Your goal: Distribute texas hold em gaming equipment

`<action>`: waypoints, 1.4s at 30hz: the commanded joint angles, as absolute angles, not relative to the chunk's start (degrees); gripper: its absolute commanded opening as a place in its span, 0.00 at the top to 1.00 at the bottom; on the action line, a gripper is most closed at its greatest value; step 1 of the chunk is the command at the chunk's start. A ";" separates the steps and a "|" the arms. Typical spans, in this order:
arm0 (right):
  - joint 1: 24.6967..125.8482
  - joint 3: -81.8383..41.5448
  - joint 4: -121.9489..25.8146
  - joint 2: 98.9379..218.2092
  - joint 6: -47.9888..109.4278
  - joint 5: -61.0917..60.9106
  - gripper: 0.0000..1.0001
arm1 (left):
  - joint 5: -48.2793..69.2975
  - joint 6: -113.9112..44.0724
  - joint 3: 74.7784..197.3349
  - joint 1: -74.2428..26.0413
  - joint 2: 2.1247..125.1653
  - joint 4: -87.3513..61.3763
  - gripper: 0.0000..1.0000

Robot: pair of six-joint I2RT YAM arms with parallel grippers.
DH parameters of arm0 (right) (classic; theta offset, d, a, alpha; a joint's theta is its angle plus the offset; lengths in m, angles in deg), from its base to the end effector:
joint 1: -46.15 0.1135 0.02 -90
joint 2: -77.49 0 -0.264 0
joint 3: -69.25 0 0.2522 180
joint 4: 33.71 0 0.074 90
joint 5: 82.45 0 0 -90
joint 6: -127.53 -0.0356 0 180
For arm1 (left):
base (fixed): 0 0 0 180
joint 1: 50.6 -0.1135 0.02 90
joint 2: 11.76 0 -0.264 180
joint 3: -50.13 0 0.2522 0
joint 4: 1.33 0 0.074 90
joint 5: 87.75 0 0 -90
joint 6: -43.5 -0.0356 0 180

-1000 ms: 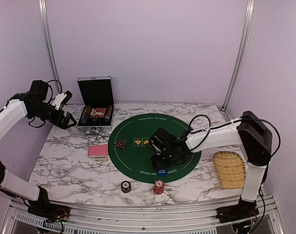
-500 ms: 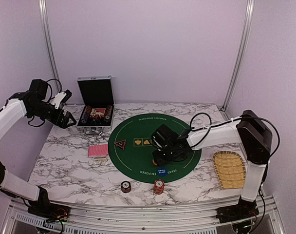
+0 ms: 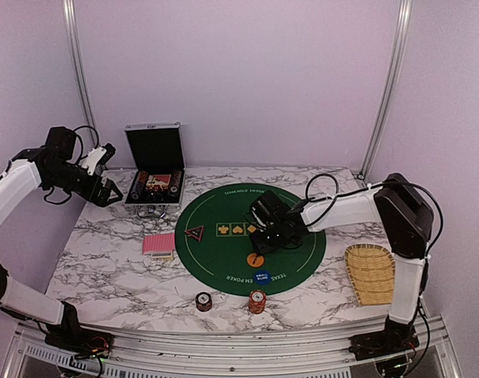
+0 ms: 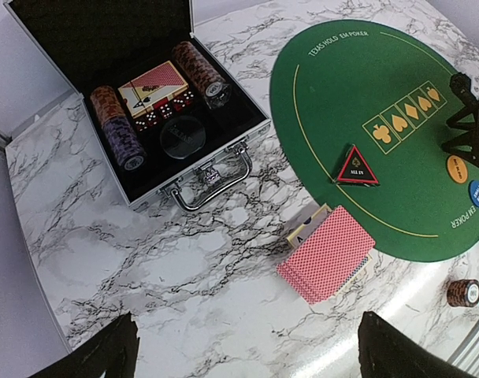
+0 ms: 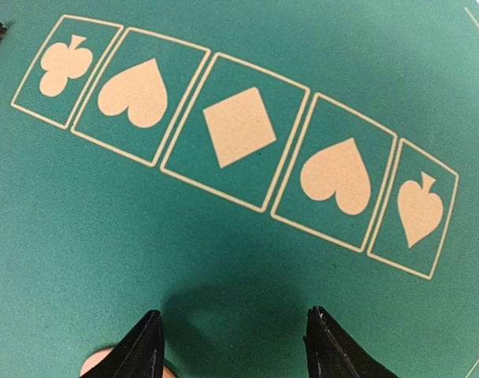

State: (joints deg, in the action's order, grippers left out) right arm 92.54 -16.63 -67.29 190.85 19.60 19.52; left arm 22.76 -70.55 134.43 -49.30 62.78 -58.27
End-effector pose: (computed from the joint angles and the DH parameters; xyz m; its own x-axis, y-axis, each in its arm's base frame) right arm 0.2820 0.2853 0.1442 -0.7710 -0.3728 -0.5163 -0.4222 0.9062 -0.0237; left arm 0.2708 -0.0186 0.3320 -0.5640 0.3946 -0.7254 0.5357 0.8434 0.0423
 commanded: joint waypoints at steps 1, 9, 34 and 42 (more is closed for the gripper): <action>94.36 -13.90 -66.92 184.55 18.70 20.67 0.41 | 22.83 -71.57 135.58 -49.27 60.93 -60.02 0.01; 100.30 -5.96 -63.16 180.34 12.50 19.97 0.41 | 23.04 -71.82 135.42 -49.27 60.30 -60.27 0.01; 100.77 -4.79 -58.07 188.65 8.70 29.51 0.60 | 22.34 -72.08 135.69 -49.25 58.96 -61.15 0.01; 97.65 -5.69 -56.63 190.17 9.49 28.72 0.61 | 22.12 -72.17 135.57 -49.27 58.98 -61.23 0.01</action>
State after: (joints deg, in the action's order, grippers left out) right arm 100.23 -5.20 -54.96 186.81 9.24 27.60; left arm 22.70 -71.43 134.43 -49.30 60.03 -59.65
